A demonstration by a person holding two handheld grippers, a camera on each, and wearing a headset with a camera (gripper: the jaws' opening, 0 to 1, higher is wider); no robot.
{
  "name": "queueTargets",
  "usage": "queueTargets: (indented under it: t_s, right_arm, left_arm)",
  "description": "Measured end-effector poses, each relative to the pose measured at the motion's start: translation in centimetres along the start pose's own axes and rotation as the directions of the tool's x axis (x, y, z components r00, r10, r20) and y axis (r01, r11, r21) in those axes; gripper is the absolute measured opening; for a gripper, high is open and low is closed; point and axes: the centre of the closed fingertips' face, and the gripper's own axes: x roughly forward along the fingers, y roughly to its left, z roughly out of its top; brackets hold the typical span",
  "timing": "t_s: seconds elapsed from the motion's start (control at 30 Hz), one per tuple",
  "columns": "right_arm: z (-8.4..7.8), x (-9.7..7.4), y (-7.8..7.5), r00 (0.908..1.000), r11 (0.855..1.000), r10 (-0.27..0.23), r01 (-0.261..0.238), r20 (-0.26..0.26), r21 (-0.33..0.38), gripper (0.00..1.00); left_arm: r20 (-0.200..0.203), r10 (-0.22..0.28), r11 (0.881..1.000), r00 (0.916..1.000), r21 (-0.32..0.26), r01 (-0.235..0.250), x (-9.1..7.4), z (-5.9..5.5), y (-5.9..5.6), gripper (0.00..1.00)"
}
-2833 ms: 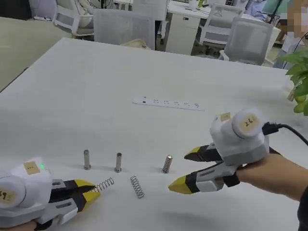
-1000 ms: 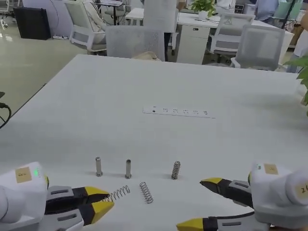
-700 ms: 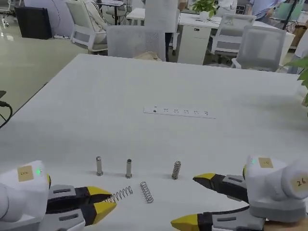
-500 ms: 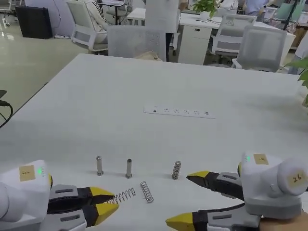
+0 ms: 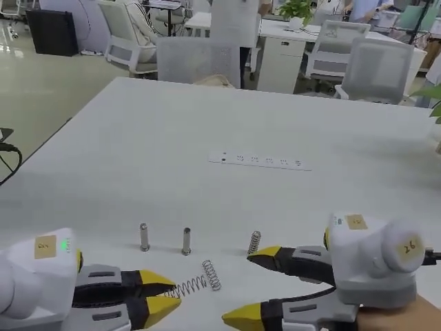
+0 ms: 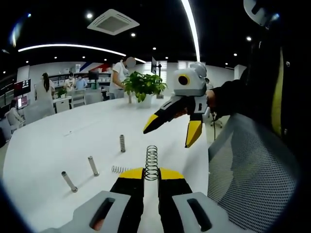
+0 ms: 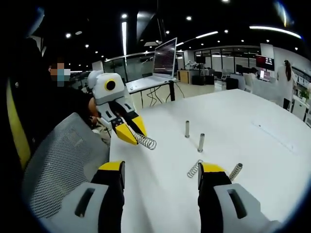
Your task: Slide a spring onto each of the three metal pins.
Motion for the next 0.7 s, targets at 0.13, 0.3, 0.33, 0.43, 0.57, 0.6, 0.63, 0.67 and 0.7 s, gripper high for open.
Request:
queueTargets:
  t_s: [0.13,0.3,0.33,0.43,0.57,0.6,0.63,0.67,0.7]
  right_arm:
    - [0.2,0.3,0.6,0.9997,1.000,0.024,-0.024,-0.003,-0.003,0.55]
    - [0.3,0.6,1.2,0.9987,0.999,0.050,-0.050,-0.010,-0.010,0.52]
    - [0.4,0.7,1.3,0.9984,0.998,0.056,-0.056,-0.012,-0.015,0.51]
    - [0.5,0.8,1.7,0.9971,0.997,0.074,-0.074,-0.016,-0.022,0.48]
    - [0.6,1.0,2.3,0.9950,0.995,0.097,-0.098,-0.023,-0.034,0.44]
    - [0.6,1.1,2.3,0.9947,0.994,0.100,-0.101,-0.024,-0.034,0.43]
    - [0.6,1.1,2.4,0.9942,0.994,0.105,-0.106,-0.024,-0.035,0.42]
    - [0.6,1.2,2.5,0.9936,0.993,0.110,-0.111,-0.025,-0.037,0.42]
    - [0.6,1.2,2.6,0.9931,0.993,0.114,-0.115,-0.027,-0.037,0.41]
  left_arm:
    - [0.005,-0.016,1.000,0.9999,0.003,0.016,0.1,0.2,-0.4,0.02]
    - [0.008,-0.037,0.999,0.9993,0.008,0.037,0.3,0.4,-0.8,0.02]
    - [0.010,-0.041,0.999,0.9991,0.011,0.041,0.3,0.4,-0.8,0.02]
    - [0.008,-0.055,0.998,0.9984,0.017,0.055,0.4,0.6,-1.1,0.02]
    - [0.011,-0.075,0.997,0.9971,0.027,0.075,0.7,1.0,-1.7,0.02]
    - [0.012,-0.077,0.997,0.9970,0.027,0.076,0.7,1.0,-1.8,0.02]
    - [0.012,-0.080,0.996,0.9967,0.029,0.080,0.7,1.1,-1.9,0.02]
    - [0.013,-0.085,0.996,0.9963,0.031,0.084,0.8,1.1,-2.0,0.02]
    - [0.013,-0.087,0.996,0.9961,0.031,0.087,0.8,1.2,-2.1,0.02]
